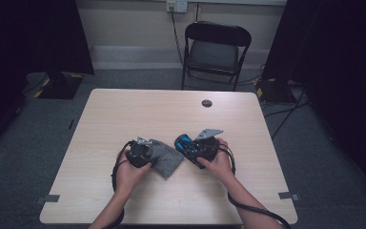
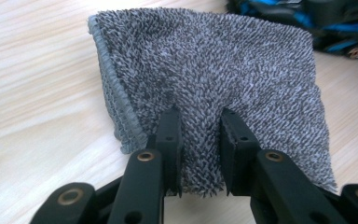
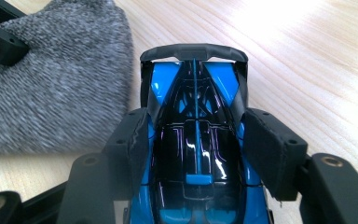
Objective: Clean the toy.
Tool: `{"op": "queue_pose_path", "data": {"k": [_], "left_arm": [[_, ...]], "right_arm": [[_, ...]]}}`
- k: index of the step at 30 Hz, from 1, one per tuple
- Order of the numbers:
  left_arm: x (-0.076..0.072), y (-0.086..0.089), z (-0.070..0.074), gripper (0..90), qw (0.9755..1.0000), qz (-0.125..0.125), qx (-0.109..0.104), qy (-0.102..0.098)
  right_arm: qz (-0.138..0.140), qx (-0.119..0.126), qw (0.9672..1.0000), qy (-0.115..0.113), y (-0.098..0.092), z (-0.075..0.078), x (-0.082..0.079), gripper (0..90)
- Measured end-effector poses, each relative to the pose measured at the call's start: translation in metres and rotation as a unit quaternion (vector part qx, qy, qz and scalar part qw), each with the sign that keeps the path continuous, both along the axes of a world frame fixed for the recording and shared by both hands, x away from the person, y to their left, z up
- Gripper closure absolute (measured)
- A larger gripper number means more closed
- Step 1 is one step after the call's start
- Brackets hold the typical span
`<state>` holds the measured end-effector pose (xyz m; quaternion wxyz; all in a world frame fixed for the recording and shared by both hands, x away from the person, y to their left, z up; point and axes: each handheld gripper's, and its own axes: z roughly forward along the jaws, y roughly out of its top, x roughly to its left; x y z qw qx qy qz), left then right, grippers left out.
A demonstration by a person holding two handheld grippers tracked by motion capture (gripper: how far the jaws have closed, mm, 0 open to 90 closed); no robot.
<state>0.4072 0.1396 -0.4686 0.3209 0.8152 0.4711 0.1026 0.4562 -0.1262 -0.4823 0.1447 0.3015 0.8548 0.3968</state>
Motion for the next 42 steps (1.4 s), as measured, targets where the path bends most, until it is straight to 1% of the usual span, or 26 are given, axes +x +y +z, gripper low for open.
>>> {"op": "queue_pose_path", "data": {"k": [2, 4, 6, 7, 8, 12, 14, 17, 18, 20, 23, 27, 30, 32, 33, 36, 40, 42], "left_arm": [[0.003, -0.006, 0.0, 71.9, 1.0, 0.002, 0.0, 0.001], [0.006, -0.012, 0.0, 72.1, 1.0, -0.007, 0.007, 0.001], [0.007, -0.017, -0.001, 72.3, 0.9999, -0.008, 0.007, 0.0], [0.008, -0.019, -0.001, 72.4, 0.9998, -0.013, 0.012, -0.001], [0.007, -0.02, -0.001, 72.5, 0.9998, -0.012, 0.013, -0.002], [0.006, -0.022, 0.0, 72.9, 0.9994, -0.033, 0.013, -0.001], [0.003, -0.024, -0.002, 73.0, 0.9993, -0.037, 0.007, -0.001], [-0.001, -0.028, -0.002, 73.1, 0.9983, -0.057, 0.006, 0.001], [-0.003, -0.03, -0.002, 73.1, 0.9981, -0.061, 0.005, 0.002], [-0.006, -0.034, -0.002, 73.1, 0.9979, -0.065, 0.009, 0.0], [-0.009, -0.039, -0.001, 73.2, 0.9973, -0.072, 0.008, 0.003], [-0.014, -0.047, -0.001, 73.2, 0.9964, -0.084, 0.012, 0.003], [-0.016, -0.052, -0.001, 73.2, 0.996, -0.088, 0.014, 0.001], [-0.018, -0.054, -0.001, 73.3, 0.9959, -0.09, 0.009, 0.003], [-0.019, -0.054, -0.001, 73.3, 0.9955, -0.094, 0.013, 0.001], [-0.022, -0.057, -0.001, 73.3, 0.9955, -0.095, 0.009, 0.002], [-0.027, -0.06, -0.001, 73.3, 0.9946, -0.103, 0.009, 0.005], [-0.03, -0.063, -0.002, 73.4, 0.9936, -0.113, 0.007, 0.007]], "right_arm": [[-0.001, 0.0, 1.0, 0.001, 0.0, 0.0, 0.0, 41.0], [-0.002, -0.001, 1.0, -0.002, 0.0, 0.0, -0.001, 41.0], [-0.003, 0.001, 1.0, -0.003, 0.0, 0.0, -0.001, 41.0], [-0.004, 0.002, 1.0, -0.002, 0.0, 0.0, -0.001, 41.0], [-0.003, 0.002, 1.0, -0.001, -0.001, 0.0, -0.001, 41.0], [-0.003, 0.003, 1.0, -0.001, -0.002, -0.001, -0.002, 41.0], [-0.004, 0.004, 1.0, -0.001, -0.002, -0.001, -0.003, 41.0], [0.0, 0.006, 1.0, -0.002, -0.004, -0.001, -0.003, 41.0], [-0.001, 0.01, 1.0, 0.001, -0.005, -0.001, -0.003, 41.1], [0.0, 0.01, 1.0, 0.002, -0.005, -0.001, -0.002, 41.2], [-0.002, 0.008, 1.0, 0.002, -0.004, -0.001, -0.003, 41.2], [-0.002, 0.005, 1.0, 0.001, -0.004, 0.0, -0.003, 41.2], [-0.003, 0.004, 1.0, 0.003, -0.004, 0.0, -0.003, 41.3], [-0.002, 0.003, 1.0, 0.003, -0.004, 0.0, -0.003, 41.3], [-0.002, 0.003, 1.0, 0.003, -0.004, 0.0, -0.003, 41.4], [-0.003, 0.005, 1.0, 0.002, -0.004, 0.0, -0.003, 41.4], [-0.003, 0.006, 1.0, 0.002, -0.004, -0.001, -0.002, 41.4], [-0.004, 0.006, 1.0, 0.001, -0.003, -0.001, -0.003, 41.4]]}}
